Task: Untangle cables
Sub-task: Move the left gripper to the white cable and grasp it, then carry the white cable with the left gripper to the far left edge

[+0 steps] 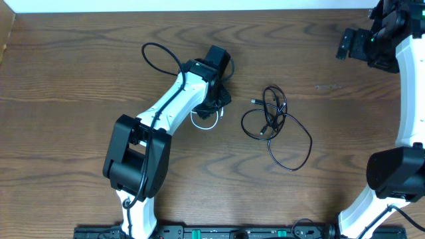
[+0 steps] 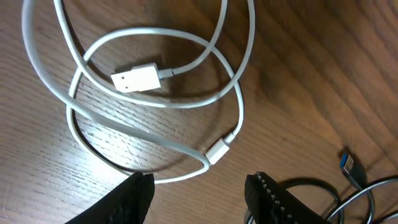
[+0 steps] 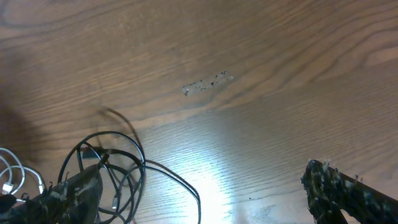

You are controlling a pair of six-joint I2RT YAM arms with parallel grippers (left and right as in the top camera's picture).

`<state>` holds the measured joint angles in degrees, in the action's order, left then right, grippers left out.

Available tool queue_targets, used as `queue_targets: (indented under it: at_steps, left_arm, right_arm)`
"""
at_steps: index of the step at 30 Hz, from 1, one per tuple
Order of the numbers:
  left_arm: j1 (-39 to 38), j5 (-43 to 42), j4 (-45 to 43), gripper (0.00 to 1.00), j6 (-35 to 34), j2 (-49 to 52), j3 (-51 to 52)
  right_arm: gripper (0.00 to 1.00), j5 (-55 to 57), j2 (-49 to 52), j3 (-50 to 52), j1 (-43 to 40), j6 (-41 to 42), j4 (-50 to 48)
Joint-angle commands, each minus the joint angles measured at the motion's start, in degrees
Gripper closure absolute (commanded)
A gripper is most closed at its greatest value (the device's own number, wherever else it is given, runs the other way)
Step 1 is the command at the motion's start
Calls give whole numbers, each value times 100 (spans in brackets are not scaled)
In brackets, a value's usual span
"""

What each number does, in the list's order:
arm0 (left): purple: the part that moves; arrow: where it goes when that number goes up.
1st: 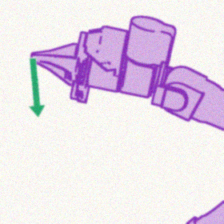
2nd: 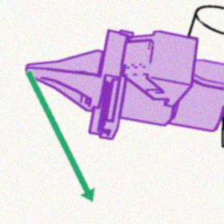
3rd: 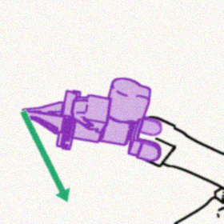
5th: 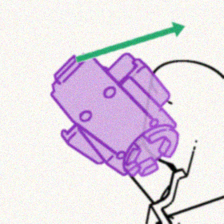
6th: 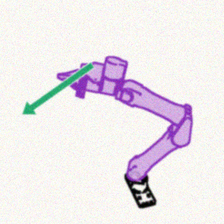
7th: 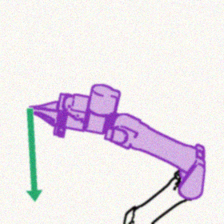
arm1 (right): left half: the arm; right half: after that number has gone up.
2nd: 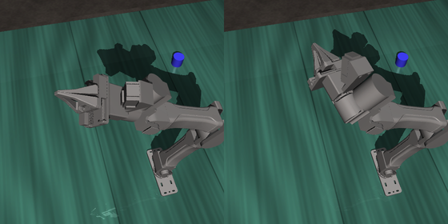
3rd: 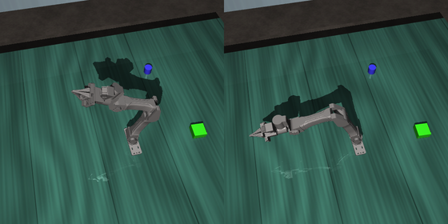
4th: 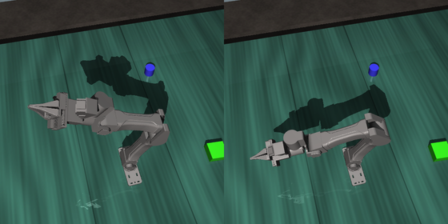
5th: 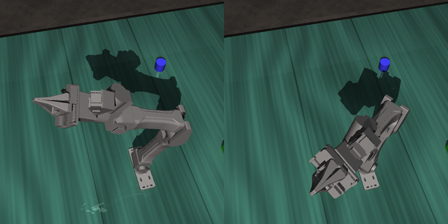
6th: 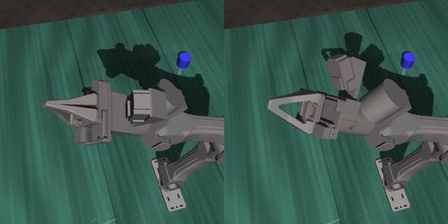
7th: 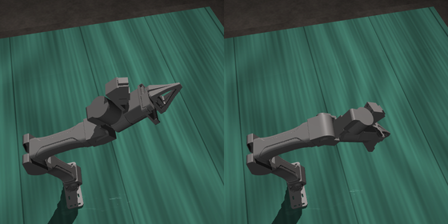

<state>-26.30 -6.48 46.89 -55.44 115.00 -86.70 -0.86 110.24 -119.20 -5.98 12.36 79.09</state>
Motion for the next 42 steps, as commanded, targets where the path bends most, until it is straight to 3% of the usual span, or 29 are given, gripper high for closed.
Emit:
queue_targets:
  at_steps: [1,9,20,27,29,31,37,42]
  left_arm:
    - [-90,273,-28,47,-129,76,149]
    - [-170,909,-232,53,-129,76,225]
    - [-175,929,-535,54,-275,79,409]
    - [-175,933,-546,70,-273,76,457]
    - [-175,933,-546,85,-271,76,457]
    - [-175,933,-546,92,-271,72,457]
    - [-168,931,-448,93,-173,-42,450]
    - [-116,933,-415,93,656,-787,391]
  right_arm:
    - [1,-35,4,-24,-9,-22,17]
    - [1,-35,4,-24,-9,-22,15]
    - [1,-35,4,-24,-4,-22,17]
    - [1,-35,4,-24,-4,-22,17]
    - [1,-35,4,-24,-4,-22,17]
    - [1,-35,4,-24,-4,-22,15]
    - [1,-35,4,-24,-4,-22,17]
    - [1,-35,4,-24,-4,-22,17]
